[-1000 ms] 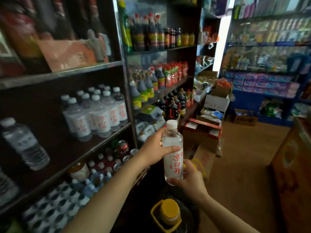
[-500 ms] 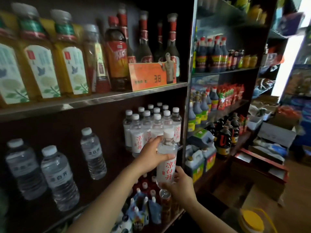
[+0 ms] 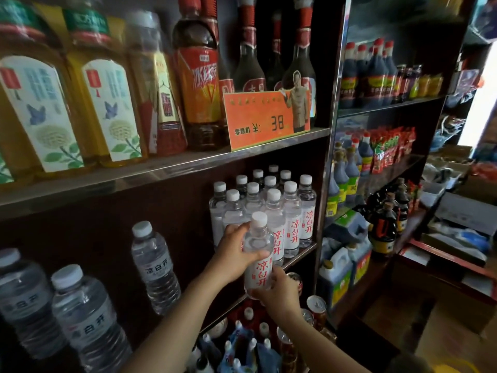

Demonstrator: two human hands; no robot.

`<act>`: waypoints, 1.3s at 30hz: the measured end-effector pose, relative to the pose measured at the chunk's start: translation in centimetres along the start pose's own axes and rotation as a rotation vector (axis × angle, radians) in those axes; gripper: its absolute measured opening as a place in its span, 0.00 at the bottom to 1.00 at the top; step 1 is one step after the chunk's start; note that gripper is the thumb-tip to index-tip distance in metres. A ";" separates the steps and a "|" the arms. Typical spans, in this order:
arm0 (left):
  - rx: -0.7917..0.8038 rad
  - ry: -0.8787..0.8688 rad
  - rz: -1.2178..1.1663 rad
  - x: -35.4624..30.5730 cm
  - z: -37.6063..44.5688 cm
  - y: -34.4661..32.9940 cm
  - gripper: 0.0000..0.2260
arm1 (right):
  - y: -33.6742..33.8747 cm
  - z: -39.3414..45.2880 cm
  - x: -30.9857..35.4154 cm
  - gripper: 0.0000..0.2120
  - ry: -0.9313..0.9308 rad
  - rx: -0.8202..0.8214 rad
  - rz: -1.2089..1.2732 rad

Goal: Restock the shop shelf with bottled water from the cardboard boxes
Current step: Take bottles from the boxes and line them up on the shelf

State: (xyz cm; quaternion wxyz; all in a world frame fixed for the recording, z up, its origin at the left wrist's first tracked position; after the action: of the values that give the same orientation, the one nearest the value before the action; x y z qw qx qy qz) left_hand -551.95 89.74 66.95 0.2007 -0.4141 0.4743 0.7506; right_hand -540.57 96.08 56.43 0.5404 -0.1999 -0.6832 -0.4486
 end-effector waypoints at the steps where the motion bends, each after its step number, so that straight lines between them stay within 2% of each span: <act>1: -0.005 -0.006 0.003 0.2 0.2 0.0 0.35 | -0.1 0.2 0.1 0.24 0.002 0.001 0.005; 4: -0.039 -0.004 0.031 0.8 1.1 0.4 0.35 | 0.0 0.8 0.4 0.26 0.005 -0.011 -0.014; 7: -0.143 -0.005 0.024 1.1 1.8 1.5 0.31 | 0.0 1.1 0.7 0.23 -0.011 -0.015 -0.054; 13: -0.320 -0.020 0.141 -0.2 1.4 1.8 0.24 | 0.3 2.3 2.1 0.20 0.022 -0.049 -0.277; 23: -0.357 0.000 0.213 0.1 2.2 1.4 0.25 | 0.1 3.4 2.5 0.21 0.025 -0.027 -0.413; 29: -0.362 0.032 0.236 -0.3 2.3 1.3 0.25 | 0.4 2.0 2.5 0.25 -0.019 0.016 -0.312; 33: -0.375 0.082 0.221 -0.5 1.9 1.2 0.24 | 2.3 0.1 0.5 0.18 -0.050 0.064 -0.102; 35: -0.366 0.121 0.229 -0.8 1.7 0.9 0.24 | 4.1 -1.3 -1.0 0.19 -0.103 0.059 -0.047; 37: -0.333 0.182 0.263 -1.1 1.3 0.6 0.26 | 6.2 -2.7 -2.4 0.21 -0.149 0.031 -0.023; 39: -0.323 0.251 0.249 -1.4 0.8 0.3 0.31 | 8.8 -4.2 -3.7 0.19 -0.169 0.004 -0.057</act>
State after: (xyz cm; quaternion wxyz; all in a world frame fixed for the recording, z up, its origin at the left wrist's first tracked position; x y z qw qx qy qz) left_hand -551.66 90.42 68.36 -0.0228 -0.4693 0.4166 0.7783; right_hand -530.35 97.90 56.60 0.4681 -0.2167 -0.7327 -0.4440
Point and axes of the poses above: each hand's wrist, its own z-axis towards the middle knuckle, its own y-axis out of the back of the hand, x = y × z, the point moved 7 cm from there along z, towards the middle knuckle, and after that the axes turned 4 degrees about x, right-handed, at the moved point
